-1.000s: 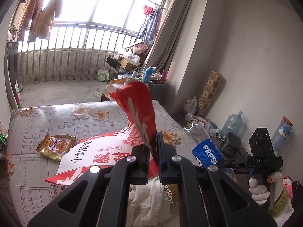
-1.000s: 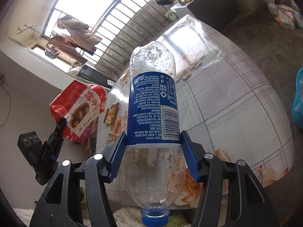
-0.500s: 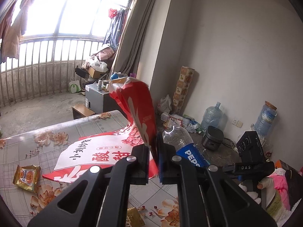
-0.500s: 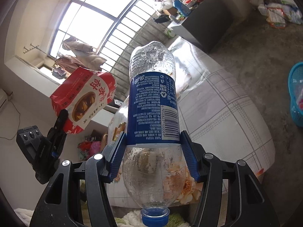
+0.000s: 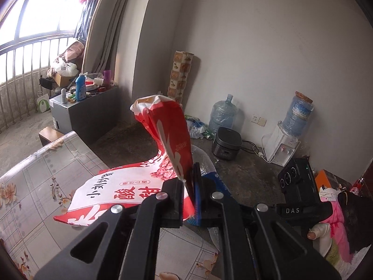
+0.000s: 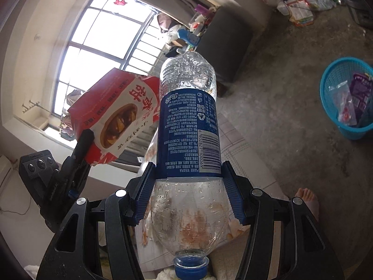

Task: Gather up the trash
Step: 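Carry the snack bag and Pepsi bottle toward the blue basket with both tools, then release the Pepsi bottle and snack bag into the blue basket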

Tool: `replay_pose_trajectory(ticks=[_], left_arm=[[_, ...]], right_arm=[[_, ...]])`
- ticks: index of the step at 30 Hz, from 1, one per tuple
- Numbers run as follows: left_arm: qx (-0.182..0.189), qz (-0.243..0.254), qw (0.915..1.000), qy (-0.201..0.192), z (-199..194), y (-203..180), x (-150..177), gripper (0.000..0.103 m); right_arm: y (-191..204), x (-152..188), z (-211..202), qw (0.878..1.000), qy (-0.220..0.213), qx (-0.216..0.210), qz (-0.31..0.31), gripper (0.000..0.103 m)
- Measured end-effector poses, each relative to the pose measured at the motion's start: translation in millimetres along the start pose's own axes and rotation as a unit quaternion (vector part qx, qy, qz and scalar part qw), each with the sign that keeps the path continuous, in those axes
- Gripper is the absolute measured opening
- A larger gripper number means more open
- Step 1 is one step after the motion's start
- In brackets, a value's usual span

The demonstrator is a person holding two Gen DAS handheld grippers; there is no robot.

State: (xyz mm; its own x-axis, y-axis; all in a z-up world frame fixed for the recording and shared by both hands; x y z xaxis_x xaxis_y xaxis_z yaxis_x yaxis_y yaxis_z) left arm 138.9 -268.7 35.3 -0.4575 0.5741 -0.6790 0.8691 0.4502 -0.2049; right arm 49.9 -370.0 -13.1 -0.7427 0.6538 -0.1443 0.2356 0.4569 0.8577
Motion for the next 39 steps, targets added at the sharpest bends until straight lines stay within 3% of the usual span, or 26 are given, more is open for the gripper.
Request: replay_pose_trajectory(ticks=[7,13,18,22,25,27,31,33,35,39], left_arm=[[0.034,0.033,0.9974,0.054,71,-33,-23,0.007],[0.074,0.036,0.989,0.123,150,-62,-42,0.007],[0.094,0.025,0.9754,0.198,230,-79,-39,0.007],[0.106,0.015,0.9595,0.26,294,-94,-29,0.007],[0.101,0.011,0.9511,0.292,334,-100,-26,0.007],[0.098,0.008,0.9478,0.304,353,-102,-25,0.007],[0.093,0.005,0.9444,0.315,375,-100,-23,0.007],[0.091,0.004,0.9428,0.321,379,-98,-21,0.007],[0.089,0.002,0.9417,0.325,386,-97,-20,0.007],[0.081,0.002,0.9409,0.329,396,-92,-19,0.007]], right_arm=[[-59,-15,-36,0.996,-0.052,0.016,0.074,0.054],[-125,-23,-96,0.978,-0.128,0.071,0.151,0.054],[-175,-17,-111,0.962,-0.146,0.086,0.213,0.055],[-206,-18,-92,0.952,-0.127,0.05,0.276,0.055],[-238,-14,-72,0.929,-0.111,-0.012,0.352,0.055],[-259,-14,-59,0.905,-0.105,-0.053,0.408,0.056],[-305,-19,-44,0.841,-0.116,-0.114,0.517,0.059],[-322,-25,-44,0.815,-0.136,-0.125,0.549,0.069],[-333,-30,-46,0.798,-0.153,-0.139,0.567,0.072],[-339,-41,-48,0.782,-0.169,-0.158,0.579,0.073]])
Point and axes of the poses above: each gripper's, at about its wrist camera, not at the fingertips, and z roughly the way its jaws point, y to its left, x to its underside, the point moved 9 cm from there along z, roughly the way its jaws point, and after that the axes turned 15 degrees about y, right-handed, at the moved point
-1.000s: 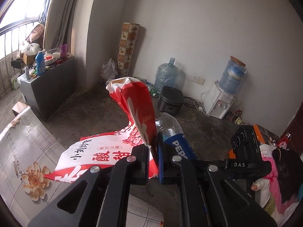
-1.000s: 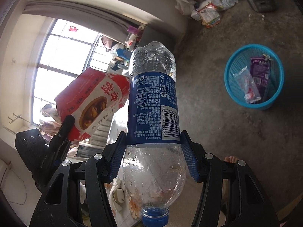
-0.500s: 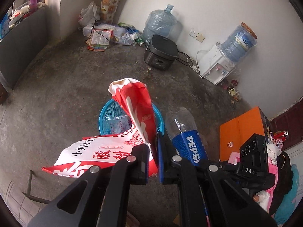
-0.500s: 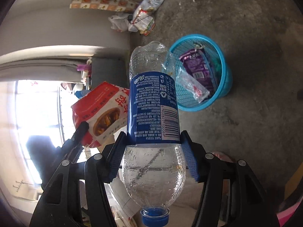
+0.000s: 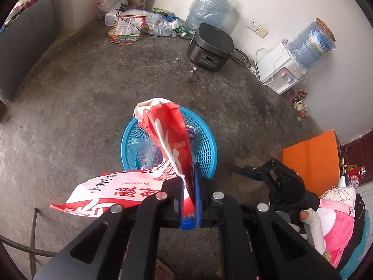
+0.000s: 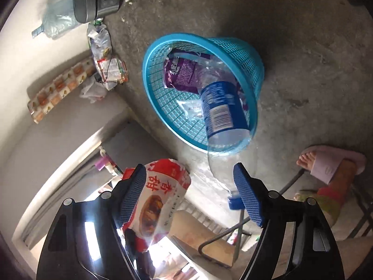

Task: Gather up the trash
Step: 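Release the Pepsi bottle and snack bag into the blue basket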

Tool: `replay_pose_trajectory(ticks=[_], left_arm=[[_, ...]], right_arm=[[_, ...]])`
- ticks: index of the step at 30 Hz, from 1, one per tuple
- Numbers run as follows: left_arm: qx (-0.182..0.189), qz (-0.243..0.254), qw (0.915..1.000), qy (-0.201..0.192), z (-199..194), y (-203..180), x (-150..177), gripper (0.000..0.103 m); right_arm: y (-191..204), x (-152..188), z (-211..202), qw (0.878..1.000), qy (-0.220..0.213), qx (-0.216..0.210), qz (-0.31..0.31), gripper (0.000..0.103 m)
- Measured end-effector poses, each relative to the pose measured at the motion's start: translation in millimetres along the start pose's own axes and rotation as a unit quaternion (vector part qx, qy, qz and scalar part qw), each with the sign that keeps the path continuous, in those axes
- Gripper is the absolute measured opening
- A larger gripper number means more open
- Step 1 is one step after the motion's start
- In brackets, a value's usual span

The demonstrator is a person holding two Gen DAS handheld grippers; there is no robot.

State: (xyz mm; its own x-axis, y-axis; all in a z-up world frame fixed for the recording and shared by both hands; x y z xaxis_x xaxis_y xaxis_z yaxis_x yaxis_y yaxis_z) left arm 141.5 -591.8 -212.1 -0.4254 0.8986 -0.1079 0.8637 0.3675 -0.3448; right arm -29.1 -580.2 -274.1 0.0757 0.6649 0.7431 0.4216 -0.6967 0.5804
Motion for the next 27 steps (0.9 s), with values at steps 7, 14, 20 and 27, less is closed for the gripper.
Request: replay_pose_trajectory(ticks=[7,14,20,27], left_arm=[[-0.004,-0.009,0.9999,0.003,5,8,1,0.007],[0.028,0.022,0.9994,0.005,3,-16,-4,0.007],[0.034,0.059,0.9965,0.048,35,-52,3,0.007],[0.043,0.067,0.996,0.042,64,-69,-20,0.011]], right_arm=[[8,3,-7,1.0,-0.013,0.0,-0.025,0.073],[8,11,-35,0.994,-0.059,0.035,-0.089,0.073],[-6,6,-50,0.992,-0.077,0.048,-0.092,0.073],[-3,6,-52,0.989,-0.083,0.06,-0.105,0.073]])
Point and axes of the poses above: each gripper's, at about its wrist camera, not at the fingertips, and z roughly the way its jaws point, y to its left, x to its underside, the point moved 9 cm from there along z, roughly the way its jaws point, and after that the axes turned 15 degrees about y, right-handed, at the moved point
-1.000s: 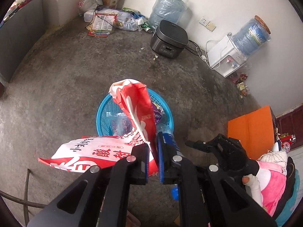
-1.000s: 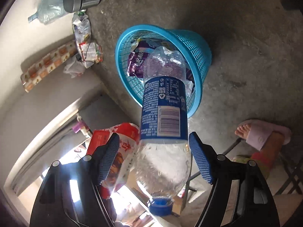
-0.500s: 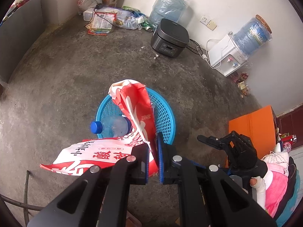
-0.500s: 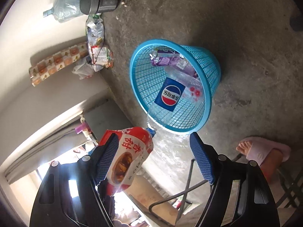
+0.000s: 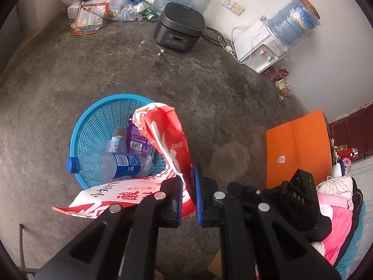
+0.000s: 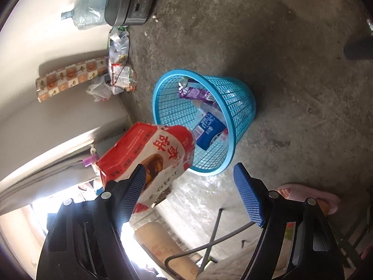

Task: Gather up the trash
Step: 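Release the Pepsi bottle and snack bag into the blue basket, then move both open tools back to the table toward the yellow Enaak packet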

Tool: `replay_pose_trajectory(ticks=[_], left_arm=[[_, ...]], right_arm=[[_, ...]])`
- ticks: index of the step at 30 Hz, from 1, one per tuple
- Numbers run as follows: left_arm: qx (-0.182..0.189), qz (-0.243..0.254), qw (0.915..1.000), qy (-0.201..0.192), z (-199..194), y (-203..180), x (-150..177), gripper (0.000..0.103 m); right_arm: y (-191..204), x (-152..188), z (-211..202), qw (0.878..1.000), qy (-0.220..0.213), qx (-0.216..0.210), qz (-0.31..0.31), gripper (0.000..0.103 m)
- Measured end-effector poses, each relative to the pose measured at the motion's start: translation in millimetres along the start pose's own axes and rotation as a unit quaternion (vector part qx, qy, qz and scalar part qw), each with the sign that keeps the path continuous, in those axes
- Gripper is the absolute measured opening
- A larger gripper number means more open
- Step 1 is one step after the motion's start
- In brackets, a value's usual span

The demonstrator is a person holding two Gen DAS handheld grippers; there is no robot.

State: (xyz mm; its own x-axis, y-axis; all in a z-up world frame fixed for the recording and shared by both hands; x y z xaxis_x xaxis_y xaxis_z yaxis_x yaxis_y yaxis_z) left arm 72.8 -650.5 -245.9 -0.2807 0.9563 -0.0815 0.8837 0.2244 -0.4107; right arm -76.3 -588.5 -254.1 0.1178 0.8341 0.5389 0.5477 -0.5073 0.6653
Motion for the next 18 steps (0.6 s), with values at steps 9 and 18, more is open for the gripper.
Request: replay_pose_trajectory(ticks=[9,18], left_arm=[[-0.031,-0.02,0.999,-0.025,-5,20,-7,0.068],[-0.059,-0.03,0.9953,-0.07,-78,32,11,0.068]], right_arm=[[3,0,10,1.0,0.012,0.015,-0.017,0.073],[10,5,5,0.998,0.002,0.032,-0.048,0.073]])
Point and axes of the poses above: each gripper's, at about its wrist camera, not at the fingertips, and z roughly the way its jaws point, y to its left, x to its underside, the point moved 9 cm from there along z, roughly the way its jaws point, and after that the axes turned 15 degrees about y, right-handed, at the moved point
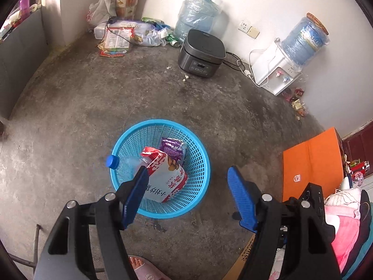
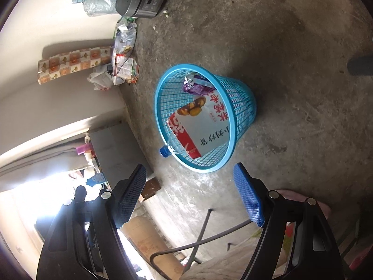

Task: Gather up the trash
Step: 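Move both open tools back to the table toward the yellow Enaak packet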

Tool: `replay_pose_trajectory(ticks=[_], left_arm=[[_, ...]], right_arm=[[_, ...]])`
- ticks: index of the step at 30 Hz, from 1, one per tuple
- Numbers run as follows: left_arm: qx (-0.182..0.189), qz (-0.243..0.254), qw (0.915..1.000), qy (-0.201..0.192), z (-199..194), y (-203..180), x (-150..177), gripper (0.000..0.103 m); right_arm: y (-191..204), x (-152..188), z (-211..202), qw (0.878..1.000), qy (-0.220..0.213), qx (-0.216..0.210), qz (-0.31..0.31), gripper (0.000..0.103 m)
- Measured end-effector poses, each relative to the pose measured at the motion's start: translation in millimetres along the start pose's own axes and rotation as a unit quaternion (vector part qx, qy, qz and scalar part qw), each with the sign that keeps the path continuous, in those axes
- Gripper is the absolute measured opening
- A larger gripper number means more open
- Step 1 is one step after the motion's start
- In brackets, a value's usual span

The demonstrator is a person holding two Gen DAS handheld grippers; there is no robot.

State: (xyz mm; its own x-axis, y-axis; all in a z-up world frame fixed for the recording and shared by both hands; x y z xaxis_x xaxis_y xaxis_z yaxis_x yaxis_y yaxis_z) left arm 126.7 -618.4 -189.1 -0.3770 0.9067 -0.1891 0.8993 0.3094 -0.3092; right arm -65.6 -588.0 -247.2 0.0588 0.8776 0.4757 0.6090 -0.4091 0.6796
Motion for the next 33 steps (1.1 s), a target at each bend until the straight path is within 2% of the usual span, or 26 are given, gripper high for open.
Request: replay_pose_trajectory(ticks=[6,8,11,14,18,22,24,27,30,33], left_arm=[[-0.017,0.036,0.9965,-0.073,-95,-8,22,0.068],[-0.024,0.043,0.994,-0.097,-127,-7,37,0.072],[-0.041,0.048,0.9888,-0.135,-174,-4,65,0.079],[-0.059,0.04,0.9818,-0.176,-218,5,99,0.087],[-0.069,0.0,0.9697,-0.235,-270,24,147,0.095],[-0.082,-0.049,0.9528,-0.288,-311,45,196,0.097],[-0.089,-0.076,0.9439,-0.309,-329,60,219,0.097],[-0.105,-0.114,0.9305,-0.332,-350,81,254,0.097],[-0.121,-0.146,0.9171,-0.351,-367,102,289,0.097],[-0.128,-0.175,0.9062,-0.363,-381,121,324,0.097]], right_arm=[[23,21,-8,0.997,-0.018,0.023,-0.067,0.073],[37,32,-11,0.993,-0.029,0.034,-0.107,0.073],[58,53,-16,0.982,-0.045,0.058,-0.175,0.073],[84,81,-18,0.962,-0.058,0.08,-0.254,0.074],[120,127,-23,0.92,-0.089,0.107,-0.367,0.08],[151,176,-25,0.863,-0.126,0.131,-0.471,0.09],[164,203,-22,0.831,-0.141,0.137,-0.52,0.095],[175,235,-14,0.792,-0.154,0.15,-0.571,0.095],[180,262,-1,0.766,-0.149,0.157,-0.605,0.095],[183,286,11,0.749,-0.132,0.156,-0.63,0.095]])
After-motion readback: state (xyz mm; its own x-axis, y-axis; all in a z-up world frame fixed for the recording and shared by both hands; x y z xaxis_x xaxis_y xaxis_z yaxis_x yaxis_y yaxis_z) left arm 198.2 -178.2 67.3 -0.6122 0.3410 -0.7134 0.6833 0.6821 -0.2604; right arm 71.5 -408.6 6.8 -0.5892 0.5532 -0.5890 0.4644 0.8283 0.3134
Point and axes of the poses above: each gripper's, at about its wrist camera, not at the fingertips, and z roughly the way its jaws point, y to its left, x to its underside, the point moved 9 cm from there along z, roughly the way its jaws point, and after that the axes turned 15 degrees about y, right-handed, at the moved point
